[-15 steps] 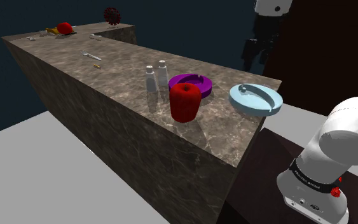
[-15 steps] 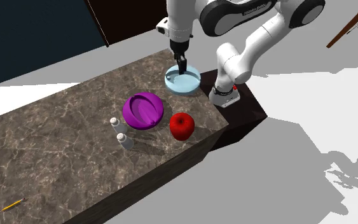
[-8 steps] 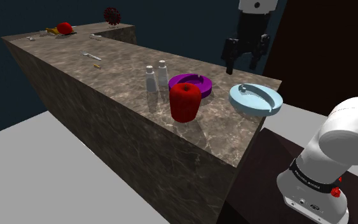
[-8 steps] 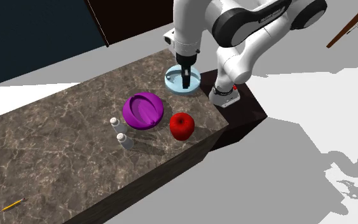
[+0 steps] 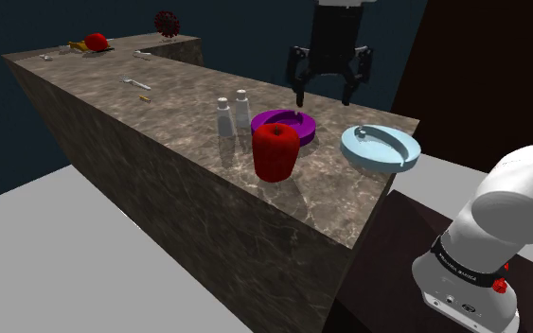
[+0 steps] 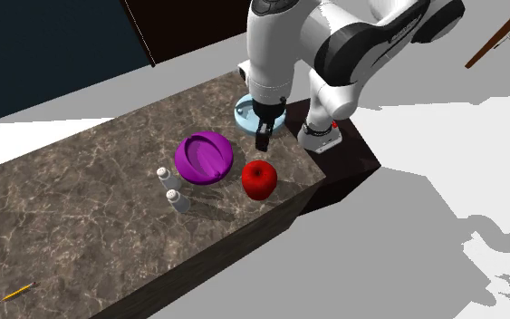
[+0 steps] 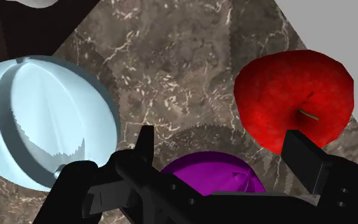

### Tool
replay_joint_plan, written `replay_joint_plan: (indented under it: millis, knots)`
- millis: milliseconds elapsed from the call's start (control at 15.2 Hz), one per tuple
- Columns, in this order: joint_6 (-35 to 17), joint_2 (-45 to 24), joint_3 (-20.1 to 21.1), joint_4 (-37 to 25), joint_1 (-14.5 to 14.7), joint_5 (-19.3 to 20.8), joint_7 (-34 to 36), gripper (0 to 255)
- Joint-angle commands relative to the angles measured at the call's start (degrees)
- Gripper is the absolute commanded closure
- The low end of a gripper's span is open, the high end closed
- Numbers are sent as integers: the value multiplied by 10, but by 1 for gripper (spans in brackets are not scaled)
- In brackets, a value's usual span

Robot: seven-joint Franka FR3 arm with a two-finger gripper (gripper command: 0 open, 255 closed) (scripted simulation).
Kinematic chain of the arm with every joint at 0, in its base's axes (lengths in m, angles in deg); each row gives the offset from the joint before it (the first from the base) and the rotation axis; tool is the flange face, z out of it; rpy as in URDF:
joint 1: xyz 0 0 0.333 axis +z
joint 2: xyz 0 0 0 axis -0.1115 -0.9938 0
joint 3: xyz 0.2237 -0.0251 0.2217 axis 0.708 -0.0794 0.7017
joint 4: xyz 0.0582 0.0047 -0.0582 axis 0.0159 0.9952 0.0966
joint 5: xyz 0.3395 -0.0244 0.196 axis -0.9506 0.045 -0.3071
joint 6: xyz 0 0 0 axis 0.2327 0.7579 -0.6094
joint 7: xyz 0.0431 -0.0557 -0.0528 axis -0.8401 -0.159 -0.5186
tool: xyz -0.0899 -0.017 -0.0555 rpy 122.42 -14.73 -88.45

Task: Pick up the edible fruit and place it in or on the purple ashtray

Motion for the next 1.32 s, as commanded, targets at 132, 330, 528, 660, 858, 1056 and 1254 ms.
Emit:
replay_joint_plan:
  millis: [132, 330, 528, 660, 858, 1056, 1254]
  knots:
    - [-16, -67, 60, -66, -23, -16, 121, 0]
    - [-22, -117, 98, -120, -41, -14, 200, 0]
    - [-45, -115, 102, -95, -38, -17, 198, 0]
    - [-60, -113, 104, -79, -37, -19, 197, 0]
    - [-79, -112, 108, -59, -36, -22, 196, 0]
    - [-79, -112, 108, -59, -36, -22, 196, 0]
    - [-79, -112, 108, -59, -36, -22, 196, 0]
